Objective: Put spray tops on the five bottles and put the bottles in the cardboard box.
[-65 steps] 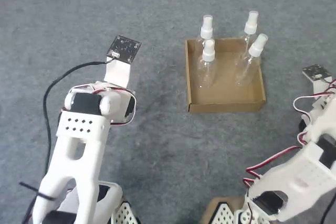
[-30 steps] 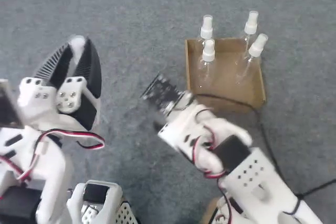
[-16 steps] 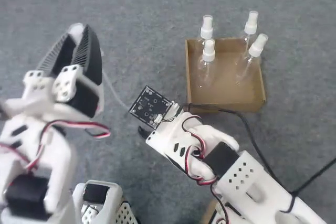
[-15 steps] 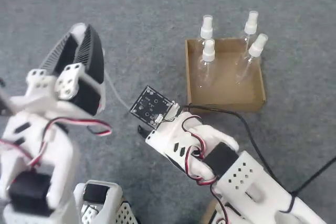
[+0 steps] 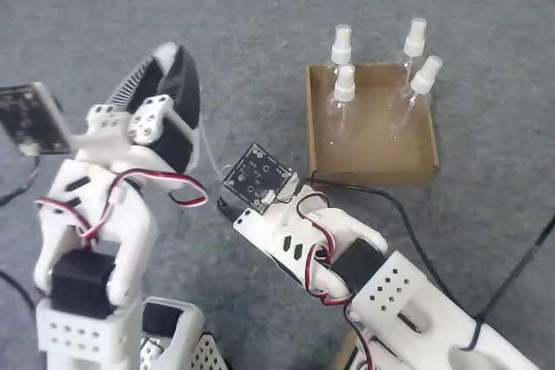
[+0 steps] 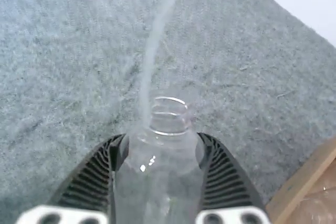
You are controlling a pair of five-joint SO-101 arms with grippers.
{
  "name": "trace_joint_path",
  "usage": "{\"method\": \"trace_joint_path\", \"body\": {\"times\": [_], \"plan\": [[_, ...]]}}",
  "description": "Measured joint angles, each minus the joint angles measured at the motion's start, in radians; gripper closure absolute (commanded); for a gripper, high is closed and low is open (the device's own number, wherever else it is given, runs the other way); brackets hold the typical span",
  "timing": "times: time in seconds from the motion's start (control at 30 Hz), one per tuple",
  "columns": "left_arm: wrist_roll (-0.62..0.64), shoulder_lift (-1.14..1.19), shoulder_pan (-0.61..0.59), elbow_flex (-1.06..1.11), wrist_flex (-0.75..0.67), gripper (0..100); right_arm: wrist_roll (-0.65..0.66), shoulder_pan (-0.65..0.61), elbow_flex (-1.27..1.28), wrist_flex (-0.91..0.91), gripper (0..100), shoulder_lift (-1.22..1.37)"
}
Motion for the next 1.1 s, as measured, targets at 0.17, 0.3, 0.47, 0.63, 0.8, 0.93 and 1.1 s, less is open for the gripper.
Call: {"method": "trace_joint_path", "body": {"times": [0.17, 0.3, 0.47, 0.63, 0.8, 0.93, 1.1], "plan": [[0.002, 0.012, 0.014, 0.06, -0.005, 99, -0.002, 0.002, -0.002, 0.0, 99.3, 0.006], [-0.002, 0.009, 0.006, 0.055, -0.035, 99, -0.002, 0.002, 0.008, 0.0, 99.3, 0.006], [-0.038, 0.009, -0.046, -0.026, -0.069, 99, -0.002, 0.0, 0.058, 0.0, 99.3, 0.006], [-0.046, 0.009, -0.052, -0.041, -0.071, 99, -0.002, 0.0, 0.058, -0.002, 99.3, 0.006], [-0.041, 0.009, -0.044, 0.028, -0.078, 99, -0.002, -0.037, 0.058, -0.002, 99.3, 0.006], [-0.035, 0.009, 0.002, 0.074, -0.078, 99, -0.002, -0.035, 0.058, -0.002, 99.3, 0.006], [-0.034, 0.011, 0.031, 0.107, -0.063, 99, -0.002, -0.035, 0.058, -0.002, 99.3, 0.006]]}}
